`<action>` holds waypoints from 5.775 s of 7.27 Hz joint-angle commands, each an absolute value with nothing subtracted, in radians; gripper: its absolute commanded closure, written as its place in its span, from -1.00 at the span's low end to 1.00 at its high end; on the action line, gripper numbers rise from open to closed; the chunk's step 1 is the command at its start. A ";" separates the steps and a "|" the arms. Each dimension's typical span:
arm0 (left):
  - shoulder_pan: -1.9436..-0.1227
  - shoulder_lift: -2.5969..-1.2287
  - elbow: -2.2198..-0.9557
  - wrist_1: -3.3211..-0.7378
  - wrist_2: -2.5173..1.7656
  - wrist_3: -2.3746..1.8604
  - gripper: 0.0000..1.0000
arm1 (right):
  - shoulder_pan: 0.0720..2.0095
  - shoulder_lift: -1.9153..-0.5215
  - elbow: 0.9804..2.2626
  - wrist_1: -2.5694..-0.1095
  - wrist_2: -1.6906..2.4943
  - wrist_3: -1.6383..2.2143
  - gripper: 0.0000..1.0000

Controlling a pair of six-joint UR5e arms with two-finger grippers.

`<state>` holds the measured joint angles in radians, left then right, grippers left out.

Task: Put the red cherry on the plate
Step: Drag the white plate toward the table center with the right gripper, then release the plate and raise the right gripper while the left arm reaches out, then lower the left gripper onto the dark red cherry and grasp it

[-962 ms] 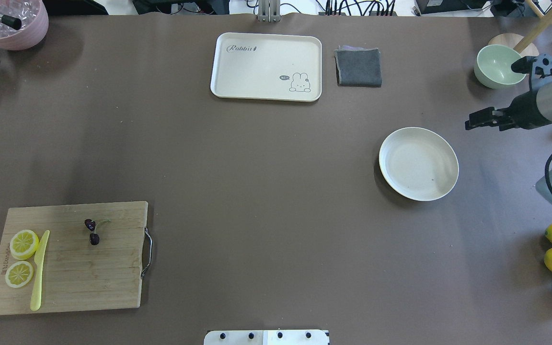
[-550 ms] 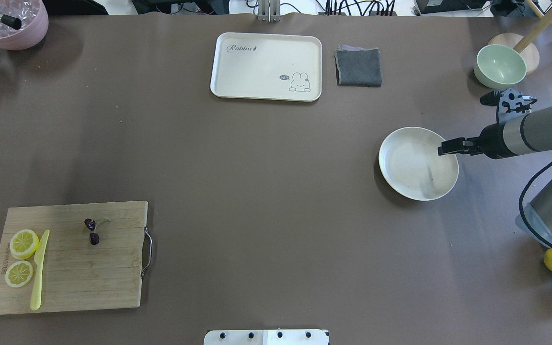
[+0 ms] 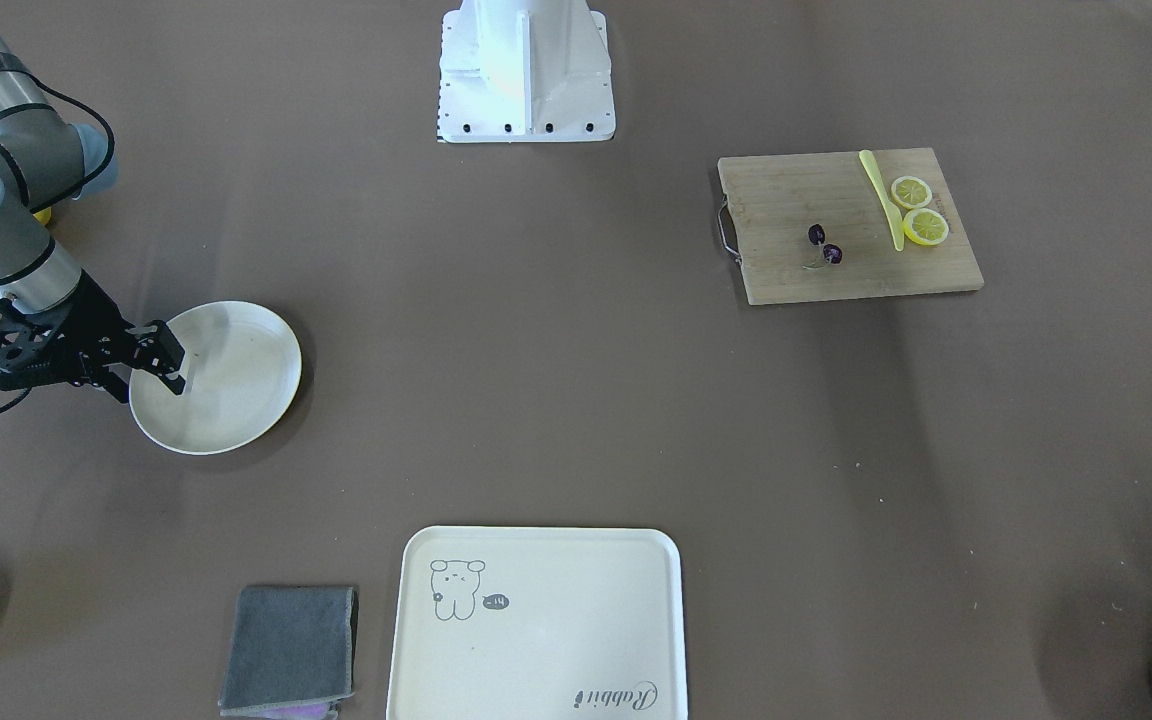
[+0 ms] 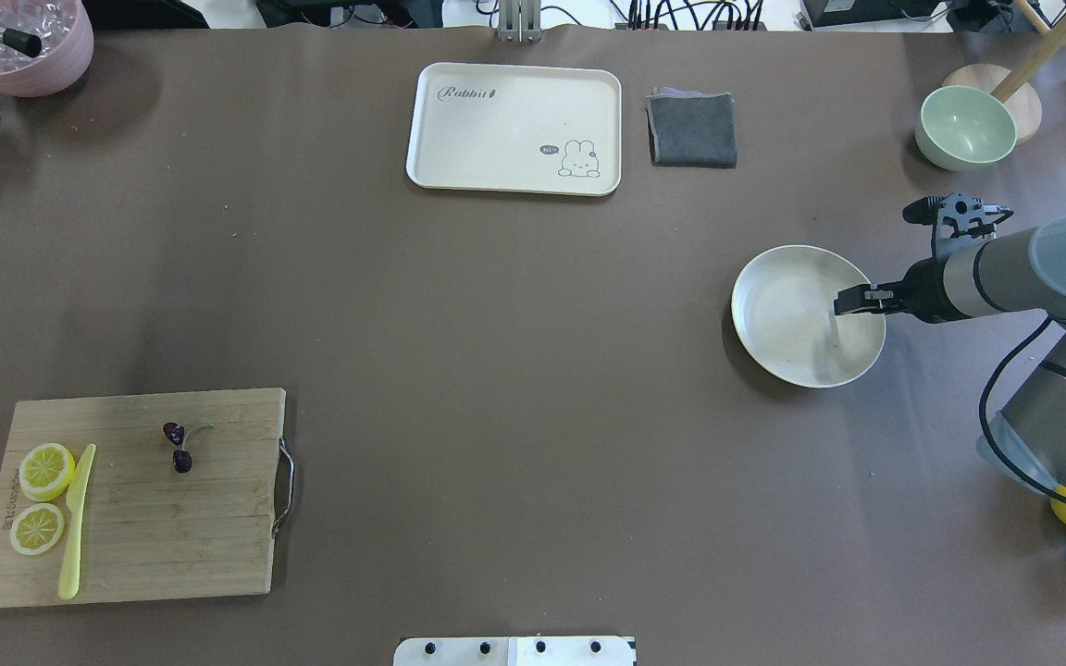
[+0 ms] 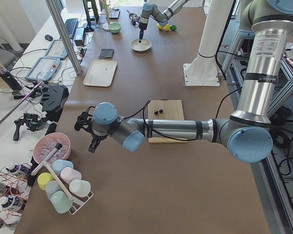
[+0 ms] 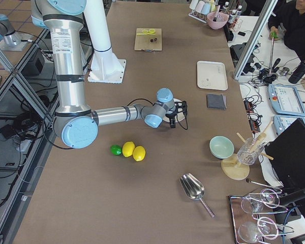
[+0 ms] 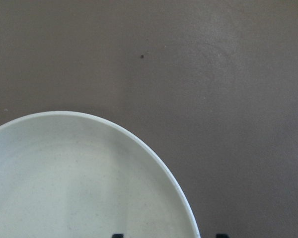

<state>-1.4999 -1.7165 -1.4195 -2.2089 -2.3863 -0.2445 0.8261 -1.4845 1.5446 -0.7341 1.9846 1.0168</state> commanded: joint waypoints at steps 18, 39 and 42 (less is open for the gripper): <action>-1.394 -1.740 -1.524 -2.252 -2.384 -0.507 -0.94 | 0.515 -1.054 1.479 -0.759 1.778 1.362 0.51; -0.414 -1.448 -2.031 -2.054 -1.598 -1.319 -0.11 | 0.905 -1.160 1.525 -0.876 2.115 1.161 -0.99; -0.385 -1.448 -2.033 -2.054 -1.598 -1.321 -0.12 | 0.905 -1.178 1.531 -0.873 2.115 1.160 -0.99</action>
